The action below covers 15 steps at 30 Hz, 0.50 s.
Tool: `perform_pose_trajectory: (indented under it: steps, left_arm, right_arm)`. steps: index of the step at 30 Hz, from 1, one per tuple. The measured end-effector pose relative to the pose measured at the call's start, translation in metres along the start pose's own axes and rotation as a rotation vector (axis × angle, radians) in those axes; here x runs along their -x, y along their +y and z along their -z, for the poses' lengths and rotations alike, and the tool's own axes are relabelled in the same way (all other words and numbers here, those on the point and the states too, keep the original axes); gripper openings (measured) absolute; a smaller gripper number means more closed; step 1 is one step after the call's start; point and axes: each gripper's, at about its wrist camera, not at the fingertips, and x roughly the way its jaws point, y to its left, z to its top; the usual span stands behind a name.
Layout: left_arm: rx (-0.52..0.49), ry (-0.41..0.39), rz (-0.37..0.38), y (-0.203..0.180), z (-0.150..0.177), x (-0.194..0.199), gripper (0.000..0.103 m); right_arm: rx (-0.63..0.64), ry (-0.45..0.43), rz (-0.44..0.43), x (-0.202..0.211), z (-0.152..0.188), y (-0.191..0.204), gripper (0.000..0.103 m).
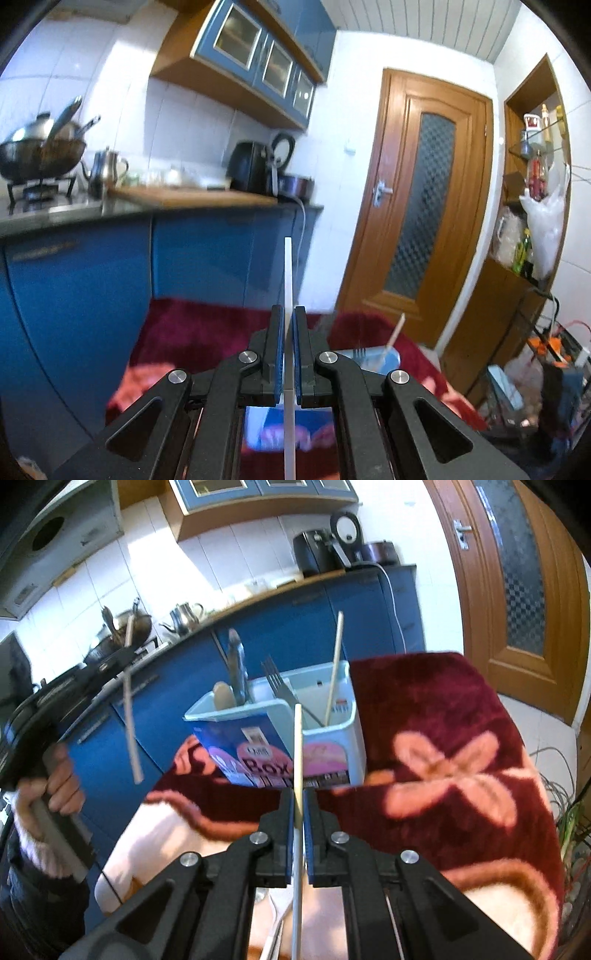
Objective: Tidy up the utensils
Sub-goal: 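Lift both chopsticks with both tools and carry them over the caddy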
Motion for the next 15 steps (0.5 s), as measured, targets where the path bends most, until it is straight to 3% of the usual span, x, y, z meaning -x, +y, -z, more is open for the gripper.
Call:
perform_pose_trajectory:
  steps: [9, 15]
  left_arm:
    - [0.054, -0.130, -0.066, 0.006, -0.017, -0.042, 0.004]
    - [0.076, -0.141, -0.080, 0.015, -0.011, -0.063, 0.004]
  right_arm:
    - [-0.003, -0.150, -0.019, 0.013, -0.025, -0.005, 0.006]
    - [0.008, -0.205, -0.001, 0.009, -0.048, -0.006, 0.006]
